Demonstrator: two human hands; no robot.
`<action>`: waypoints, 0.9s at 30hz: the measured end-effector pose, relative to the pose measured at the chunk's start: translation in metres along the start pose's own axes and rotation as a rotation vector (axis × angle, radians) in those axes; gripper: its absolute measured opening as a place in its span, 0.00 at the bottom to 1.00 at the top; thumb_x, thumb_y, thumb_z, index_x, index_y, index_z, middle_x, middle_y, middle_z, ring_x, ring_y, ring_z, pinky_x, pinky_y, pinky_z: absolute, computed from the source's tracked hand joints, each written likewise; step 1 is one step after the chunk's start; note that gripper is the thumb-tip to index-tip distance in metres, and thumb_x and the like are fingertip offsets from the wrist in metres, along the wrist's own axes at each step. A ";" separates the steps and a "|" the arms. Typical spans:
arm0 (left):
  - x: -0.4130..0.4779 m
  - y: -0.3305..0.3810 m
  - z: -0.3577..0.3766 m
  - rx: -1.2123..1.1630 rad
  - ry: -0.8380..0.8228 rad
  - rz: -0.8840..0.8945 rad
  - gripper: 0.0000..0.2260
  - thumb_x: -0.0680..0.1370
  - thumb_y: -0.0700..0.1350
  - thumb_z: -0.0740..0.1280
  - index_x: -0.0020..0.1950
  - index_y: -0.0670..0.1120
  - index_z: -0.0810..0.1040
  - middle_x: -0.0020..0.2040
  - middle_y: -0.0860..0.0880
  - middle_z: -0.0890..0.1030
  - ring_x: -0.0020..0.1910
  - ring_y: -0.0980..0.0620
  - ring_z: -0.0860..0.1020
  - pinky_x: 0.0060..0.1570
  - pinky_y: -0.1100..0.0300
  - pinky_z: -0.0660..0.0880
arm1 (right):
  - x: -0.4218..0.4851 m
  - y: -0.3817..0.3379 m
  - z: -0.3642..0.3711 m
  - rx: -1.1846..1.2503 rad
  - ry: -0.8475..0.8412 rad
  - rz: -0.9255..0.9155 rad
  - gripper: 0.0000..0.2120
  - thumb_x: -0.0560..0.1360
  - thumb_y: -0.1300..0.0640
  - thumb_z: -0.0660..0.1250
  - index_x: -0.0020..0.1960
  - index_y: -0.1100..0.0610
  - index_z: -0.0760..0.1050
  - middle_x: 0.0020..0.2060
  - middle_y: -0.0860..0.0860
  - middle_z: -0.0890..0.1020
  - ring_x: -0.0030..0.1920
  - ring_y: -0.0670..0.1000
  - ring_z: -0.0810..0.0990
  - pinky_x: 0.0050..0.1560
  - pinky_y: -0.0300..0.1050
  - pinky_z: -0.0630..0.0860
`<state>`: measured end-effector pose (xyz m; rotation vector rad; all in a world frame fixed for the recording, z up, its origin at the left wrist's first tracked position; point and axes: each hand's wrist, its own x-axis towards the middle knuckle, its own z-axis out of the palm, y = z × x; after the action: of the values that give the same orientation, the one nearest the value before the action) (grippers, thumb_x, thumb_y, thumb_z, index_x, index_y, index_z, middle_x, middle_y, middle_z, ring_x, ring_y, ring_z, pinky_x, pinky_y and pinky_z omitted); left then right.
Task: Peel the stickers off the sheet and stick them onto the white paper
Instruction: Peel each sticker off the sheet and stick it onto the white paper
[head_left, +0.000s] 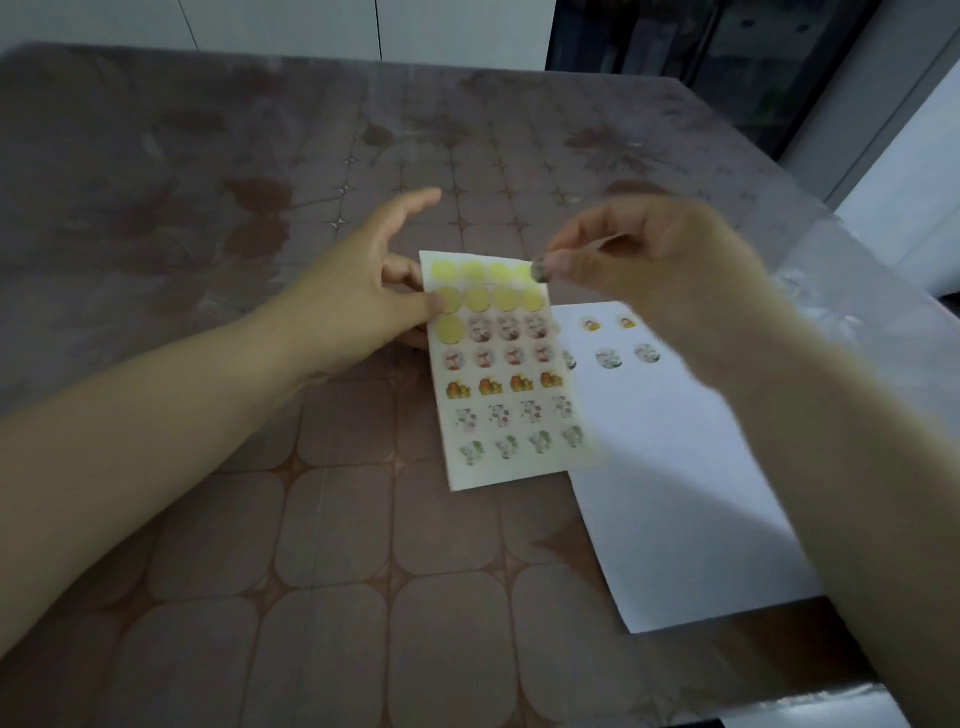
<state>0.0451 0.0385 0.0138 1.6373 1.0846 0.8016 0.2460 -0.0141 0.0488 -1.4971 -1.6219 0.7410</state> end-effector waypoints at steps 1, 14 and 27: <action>0.001 0.002 -0.003 0.013 0.012 -0.013 0.32 0.75 0.31 0.66 0.73 0.56 0.61 0.44 0.42 0.82 0.39 0.52 0.84 0.35 0.63 0.80 | 0.000 -0.004 -0.015 -0.052 -0.050 0.011 0.03 0.68 0.51 0.73 0.37 0.49 0.80 0.30 0.40 0.81 0.29 0.39 0.75 0.36 0.29 0.70; 0.009 0.022 -0.020 0.246 -0.192 -0.280 0.18 0.73 0.29 0.67 0.60 0.44 0.73 0.52 0.45 0.81 0.42 0.53 0.82 0.34 0.64 0.80 | -0.024 0.024 -0.012 -0.146 -0.265 0.339 0.03 0.65 0.56 0.76 0.37 0.51 0.82 0.30 0.41 0.79 0.35 0.40 0.75 0.36 0.33 0.68; -0.009 0.000 -0.012 0.129 -0.034 -0.122 0.22 0.72 0.30 0.69 0.61 0.50 0.73 0.53 0.53 0.81 0.43 0.56 0.84 0.36 0.66 0.79 | -0.026 0.030 -0.004 -0.208 -0.200 0.274 0.02 0.66 0.54 0.76 0.35 0.50 0.83 0.26 0.40 0.75 0.30 0.39 0.72 0.29 0.28 0.66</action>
<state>0.0309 0.0348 0.0177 1.6676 1.2212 0.6338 0.2644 -0.0359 0.0216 -1.8715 -1.7020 0.9187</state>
